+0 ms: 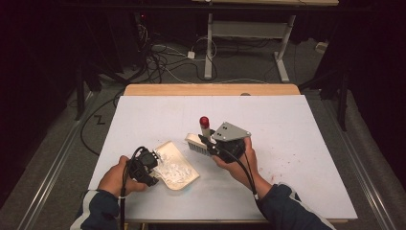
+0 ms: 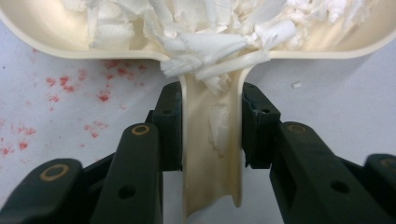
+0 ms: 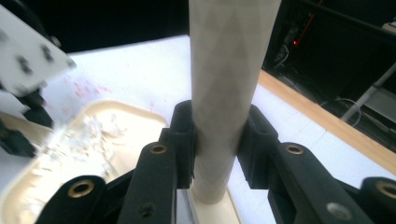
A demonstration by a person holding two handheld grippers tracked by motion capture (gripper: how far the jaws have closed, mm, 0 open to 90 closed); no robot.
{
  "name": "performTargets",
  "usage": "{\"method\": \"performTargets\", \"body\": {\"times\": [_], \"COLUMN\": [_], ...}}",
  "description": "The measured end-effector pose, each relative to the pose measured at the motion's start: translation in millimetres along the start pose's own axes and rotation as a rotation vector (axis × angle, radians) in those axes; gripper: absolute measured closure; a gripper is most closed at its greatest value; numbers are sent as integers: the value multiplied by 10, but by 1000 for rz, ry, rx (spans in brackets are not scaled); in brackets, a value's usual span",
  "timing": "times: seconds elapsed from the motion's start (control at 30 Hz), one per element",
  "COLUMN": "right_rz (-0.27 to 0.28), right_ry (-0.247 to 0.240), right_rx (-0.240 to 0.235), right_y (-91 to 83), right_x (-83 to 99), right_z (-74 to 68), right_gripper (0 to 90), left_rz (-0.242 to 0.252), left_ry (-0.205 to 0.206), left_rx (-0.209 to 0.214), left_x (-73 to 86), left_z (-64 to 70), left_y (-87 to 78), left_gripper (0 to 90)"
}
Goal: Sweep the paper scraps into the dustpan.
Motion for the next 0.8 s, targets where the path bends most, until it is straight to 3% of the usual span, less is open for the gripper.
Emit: {"method": "performTargets", "body": {"times": [0.07, 0.17, 0.27, 0.3, 0.4, 0.47, 0.57, 0.7, 0.8], "right_rz": [24, 47, 64, 54, 30, 5, -27, -60, -63], "right_ry": [-17, -15, -71, -91, -83, -122, -150, -149, -105], "right_rx": [40, 51, 62, 44, -43, -46, -100, -140, -186], "right_y": [49, 165, 324, 385, 475, 438, 307, 128, 1], "right_x": [-46, -151, -195, -177, -118, -98, -51, -10, -14], "right_z": [50, 119, 112, 88, 1, -67, -176, -312, -399], "right_gripper": [712, 712, 712, 712, 712, 711, 711, 711, 711], "left_rz": [3, -2, 2, 3, 4, 8, 2, -1, -2], "left_ry": [-2, 1, 2, 1, 2, -2, 5, 1, 0], "left_rx": [2, 2, 5, 8, 6, 7, 3, 1, 2], "left_x": [3, 3, 5, 4, 4, 5, 5, 6, 16], "left_z": [-5, -5, -10, -11, -12, -10, -9, -1, 2], "left_y": [0, 10, 14, 15, 17, 16, 11, 3, 2], "left_gripper": [631, 631, 631, 631, 631, 631, 631, 632, 631]}}
Point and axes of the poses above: each handheld gripper's, and its own axes: y roughly forward along the jaws, x roughly out of its underside, z roughly to its right, the point moved 7 cm from there along y, roughly forward along the jaws, and after that the axes turned 8 degrees about y, right-handed, at the moved point
